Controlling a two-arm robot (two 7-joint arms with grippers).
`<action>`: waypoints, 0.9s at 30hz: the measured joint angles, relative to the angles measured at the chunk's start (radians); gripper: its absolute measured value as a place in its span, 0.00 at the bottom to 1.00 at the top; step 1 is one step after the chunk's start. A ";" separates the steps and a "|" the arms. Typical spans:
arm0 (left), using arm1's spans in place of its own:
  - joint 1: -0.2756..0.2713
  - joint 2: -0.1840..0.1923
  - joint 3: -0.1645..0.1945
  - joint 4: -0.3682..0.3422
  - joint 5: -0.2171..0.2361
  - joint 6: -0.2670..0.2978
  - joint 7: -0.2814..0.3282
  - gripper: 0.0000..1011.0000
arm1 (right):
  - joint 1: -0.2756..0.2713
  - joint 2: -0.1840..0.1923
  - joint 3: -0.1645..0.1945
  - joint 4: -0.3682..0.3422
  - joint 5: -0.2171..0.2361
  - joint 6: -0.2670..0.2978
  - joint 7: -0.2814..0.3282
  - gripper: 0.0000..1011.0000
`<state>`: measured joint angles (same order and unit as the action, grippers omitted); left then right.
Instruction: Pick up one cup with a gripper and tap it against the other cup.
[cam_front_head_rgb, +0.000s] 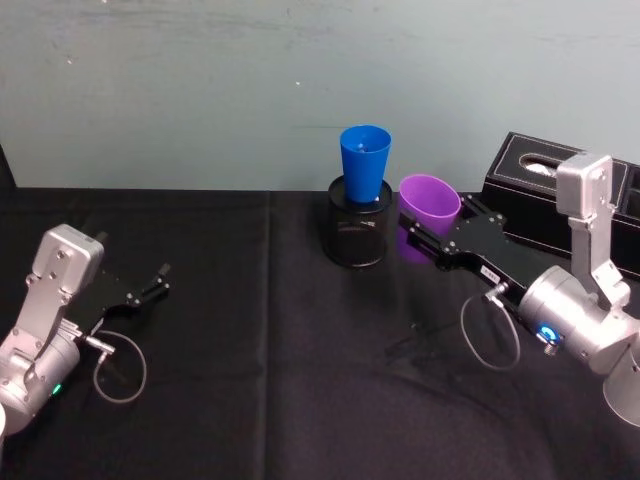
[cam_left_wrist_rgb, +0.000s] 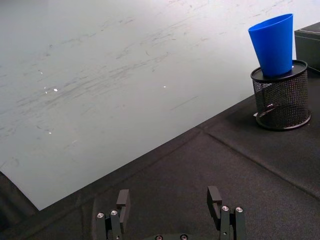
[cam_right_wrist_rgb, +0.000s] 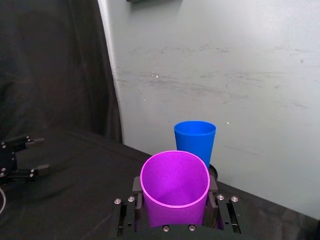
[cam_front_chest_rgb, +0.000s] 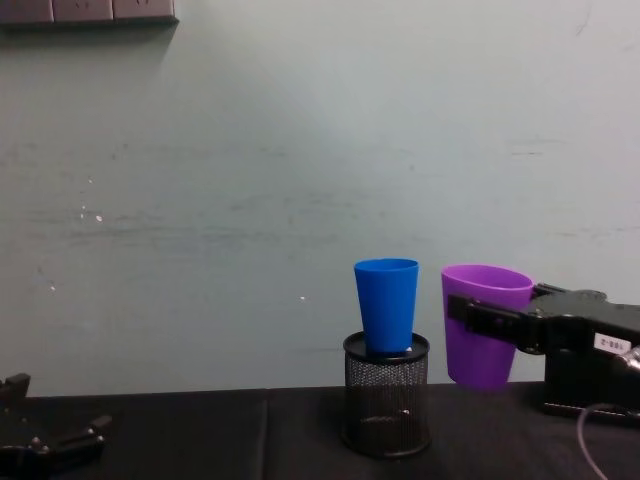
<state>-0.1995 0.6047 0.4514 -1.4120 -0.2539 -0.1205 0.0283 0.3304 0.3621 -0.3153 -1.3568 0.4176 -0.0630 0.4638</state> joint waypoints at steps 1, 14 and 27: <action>0.000 0.000 0.000 0.000 0.000 0.000 0.000 1.00 | -0.010 0.005 0.003 -0.009 0.004 0.002 -0.001 0.72; 0.000 0.000 0.000 0.000 0.000 0.000 0.000 1.00 | -0.059 0.025 0.018 -0.046 0.020 0.003 -0.013 0.72; 0.000 0.000 0.000 0.000 0.000 0.000 0.000 1.00 | -0.054 0.023 0.017 -0.042 0.019 0.003 -0.013 0.72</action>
<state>-0.1996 0.6047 0.4514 -1.4120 -0.2539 -0.1205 0.0283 0.2763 0.3847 -0.2986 -1.3987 0.4370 -0.0601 0.4509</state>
